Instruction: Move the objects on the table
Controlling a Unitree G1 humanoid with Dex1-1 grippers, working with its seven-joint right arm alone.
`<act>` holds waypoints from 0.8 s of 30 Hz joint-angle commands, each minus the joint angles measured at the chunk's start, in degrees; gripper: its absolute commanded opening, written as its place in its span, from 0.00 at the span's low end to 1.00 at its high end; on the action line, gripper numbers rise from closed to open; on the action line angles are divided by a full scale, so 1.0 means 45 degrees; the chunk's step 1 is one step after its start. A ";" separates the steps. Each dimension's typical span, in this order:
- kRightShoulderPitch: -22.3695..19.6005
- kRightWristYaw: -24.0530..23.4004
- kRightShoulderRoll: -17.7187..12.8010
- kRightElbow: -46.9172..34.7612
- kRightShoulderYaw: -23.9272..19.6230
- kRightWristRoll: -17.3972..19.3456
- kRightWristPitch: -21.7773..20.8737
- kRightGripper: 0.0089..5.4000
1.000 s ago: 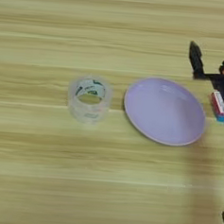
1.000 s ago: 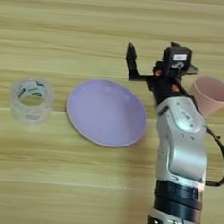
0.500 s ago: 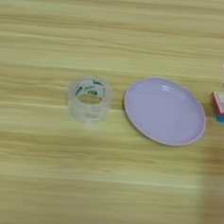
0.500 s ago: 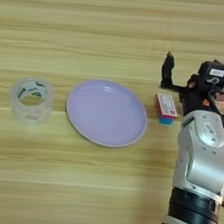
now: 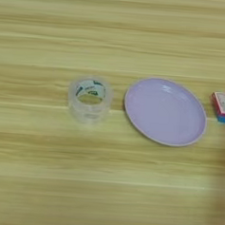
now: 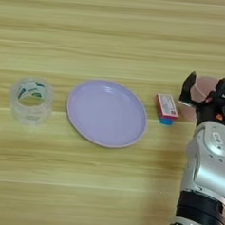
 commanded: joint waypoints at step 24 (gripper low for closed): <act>-0.0945 -0.0291 -0.0841 0.0927 0.0177 0.0161 -0.0711 1.00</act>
